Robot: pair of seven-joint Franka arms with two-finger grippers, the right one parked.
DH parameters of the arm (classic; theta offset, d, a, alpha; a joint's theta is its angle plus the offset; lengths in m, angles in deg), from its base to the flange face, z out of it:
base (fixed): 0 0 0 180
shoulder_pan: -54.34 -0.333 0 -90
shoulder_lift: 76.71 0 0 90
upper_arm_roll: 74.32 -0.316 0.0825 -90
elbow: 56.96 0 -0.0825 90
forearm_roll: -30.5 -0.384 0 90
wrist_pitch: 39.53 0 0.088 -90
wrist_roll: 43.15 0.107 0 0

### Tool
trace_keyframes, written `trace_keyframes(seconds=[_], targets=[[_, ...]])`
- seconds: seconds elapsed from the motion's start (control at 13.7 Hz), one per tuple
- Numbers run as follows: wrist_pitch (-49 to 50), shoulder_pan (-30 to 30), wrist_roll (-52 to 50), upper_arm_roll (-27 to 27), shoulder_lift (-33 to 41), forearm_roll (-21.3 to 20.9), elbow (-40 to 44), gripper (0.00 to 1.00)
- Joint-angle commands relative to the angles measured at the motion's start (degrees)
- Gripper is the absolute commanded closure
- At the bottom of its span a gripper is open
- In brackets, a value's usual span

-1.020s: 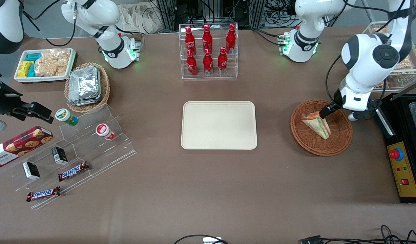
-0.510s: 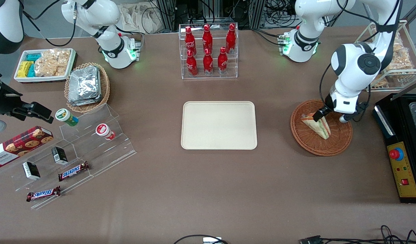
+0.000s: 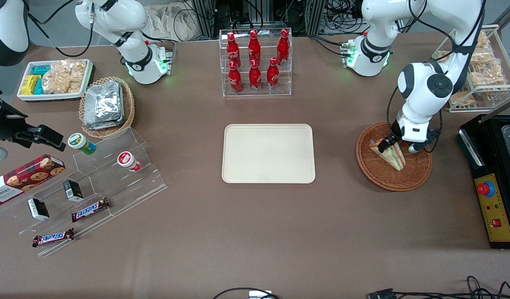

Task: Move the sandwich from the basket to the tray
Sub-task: 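Lower the open left gripper around the sandwich and close it, then lift the sandwich out of the basket with the left gripper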

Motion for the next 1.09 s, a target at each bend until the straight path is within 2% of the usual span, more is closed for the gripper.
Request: trace_keyframes(seconds=[0.0,0.07,0.15,0.22,0.66,1.02], targets=[[-2.1,-0.2,-0.8,0.1,-0.2,0.0,-0.8,0.20],[-2.1,-0.4,-0.6,0.2,-0.2,-0.1,-0.8,0.52],[-2.1,-0.4,-0.6,0.1,-0.6,-0.1,-0.8,0.79],[-2.0,-0.4,-0.5,0.2,-0.7,-0.2,-0.7,0.90],[-0.9,-0.3,-0.4,0.2,1.2,-0.2,-0.4,0.93],[10.3,-0.1,3.6,0.3,8.7,-0.2,2.3,0.95]])
